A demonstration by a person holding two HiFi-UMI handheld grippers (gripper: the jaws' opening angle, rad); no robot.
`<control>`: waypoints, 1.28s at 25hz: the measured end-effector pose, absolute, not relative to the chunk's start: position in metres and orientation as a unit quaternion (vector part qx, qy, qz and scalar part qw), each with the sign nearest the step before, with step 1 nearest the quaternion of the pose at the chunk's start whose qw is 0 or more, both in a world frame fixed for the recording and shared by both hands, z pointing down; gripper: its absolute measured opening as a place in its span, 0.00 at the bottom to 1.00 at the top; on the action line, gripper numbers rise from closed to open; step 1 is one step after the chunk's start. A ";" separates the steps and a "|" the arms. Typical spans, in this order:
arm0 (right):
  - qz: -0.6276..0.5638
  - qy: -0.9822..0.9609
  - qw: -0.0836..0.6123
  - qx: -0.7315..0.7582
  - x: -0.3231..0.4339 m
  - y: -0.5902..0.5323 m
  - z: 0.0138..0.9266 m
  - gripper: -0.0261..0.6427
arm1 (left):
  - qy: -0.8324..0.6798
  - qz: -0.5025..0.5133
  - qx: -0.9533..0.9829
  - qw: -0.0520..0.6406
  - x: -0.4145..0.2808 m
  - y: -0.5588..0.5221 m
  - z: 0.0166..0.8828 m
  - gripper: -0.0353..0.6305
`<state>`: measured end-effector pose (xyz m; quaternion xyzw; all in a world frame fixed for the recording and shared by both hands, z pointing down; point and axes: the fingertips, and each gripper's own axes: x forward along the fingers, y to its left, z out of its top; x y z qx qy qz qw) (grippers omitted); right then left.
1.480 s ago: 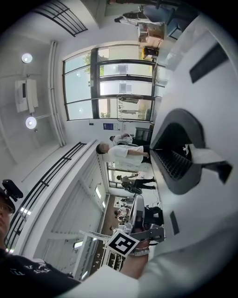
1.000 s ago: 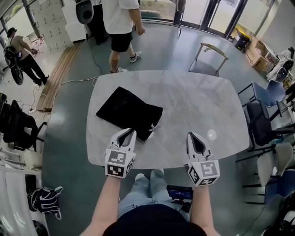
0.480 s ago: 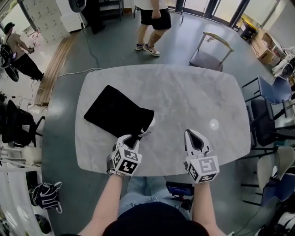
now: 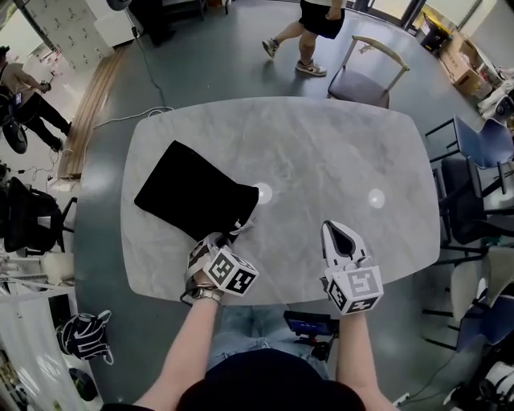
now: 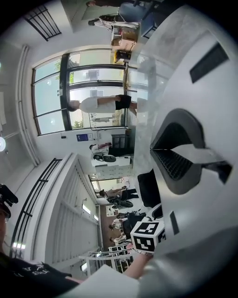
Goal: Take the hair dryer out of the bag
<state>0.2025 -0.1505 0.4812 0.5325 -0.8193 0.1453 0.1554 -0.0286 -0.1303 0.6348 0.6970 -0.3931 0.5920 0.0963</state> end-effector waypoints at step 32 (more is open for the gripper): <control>0.236 -0.886 0.320 0.240 -0.006 -0.180 0.595 0.37 | -0.573 0.046 0.742 0.345 -0.080 -0.156 0.539 0.09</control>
